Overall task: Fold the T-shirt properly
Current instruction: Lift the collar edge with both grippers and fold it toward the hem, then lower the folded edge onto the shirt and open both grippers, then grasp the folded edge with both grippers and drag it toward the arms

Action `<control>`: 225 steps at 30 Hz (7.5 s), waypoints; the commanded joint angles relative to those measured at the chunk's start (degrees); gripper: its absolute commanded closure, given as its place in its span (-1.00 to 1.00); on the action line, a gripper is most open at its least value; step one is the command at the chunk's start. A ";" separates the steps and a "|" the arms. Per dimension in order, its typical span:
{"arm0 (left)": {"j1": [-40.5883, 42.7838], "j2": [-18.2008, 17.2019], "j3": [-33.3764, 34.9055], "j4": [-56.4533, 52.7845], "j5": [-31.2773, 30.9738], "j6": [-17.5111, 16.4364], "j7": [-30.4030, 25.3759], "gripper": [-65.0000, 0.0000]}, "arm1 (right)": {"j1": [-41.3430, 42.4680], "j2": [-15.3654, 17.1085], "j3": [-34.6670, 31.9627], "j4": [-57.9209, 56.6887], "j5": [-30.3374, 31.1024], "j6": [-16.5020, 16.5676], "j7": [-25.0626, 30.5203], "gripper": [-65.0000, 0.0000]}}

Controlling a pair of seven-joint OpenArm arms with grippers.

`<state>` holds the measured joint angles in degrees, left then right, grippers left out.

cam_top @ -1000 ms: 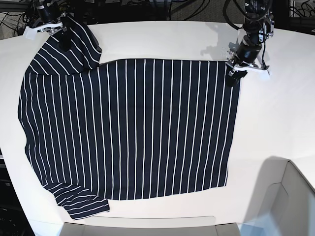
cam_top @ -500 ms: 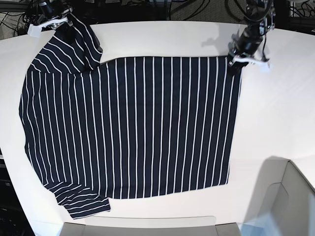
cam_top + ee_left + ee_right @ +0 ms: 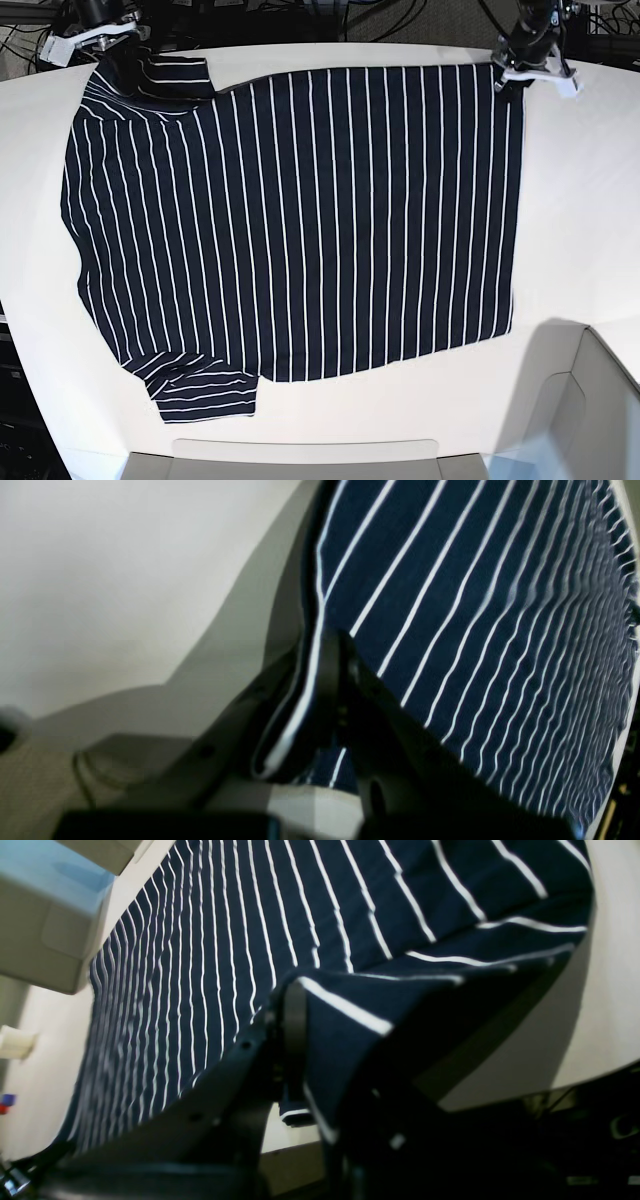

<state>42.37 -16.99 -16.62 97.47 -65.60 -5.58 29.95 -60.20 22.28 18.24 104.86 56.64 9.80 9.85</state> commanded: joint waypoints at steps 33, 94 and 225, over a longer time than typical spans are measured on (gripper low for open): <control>-28.26 -3.09 -3.38 2.00 -0.37 19.61 14.22 1.00 | 42.49 -4.83 14.07 4.28 -23.46 1.23 -50.68 1.00; -51.73 -6.35 3.39 -16.81 7.80 19.52 13.78 0.36 | 84.60 -12.31 6.86 -30.35 -62.49 17.32 -39.08 0.02; -0.66 -9.16 5.15 -27.62 29.08 -12.48 -9.08 1.00 | 39.68 -23.56 16.27 -9.52 -73.83 28.48 -46.73 0.94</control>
<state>37.87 -26.35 -11.68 72.51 -43.75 -27.18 5.08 -19.27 -1.93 33.61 95.59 -11.40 39.05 -30.13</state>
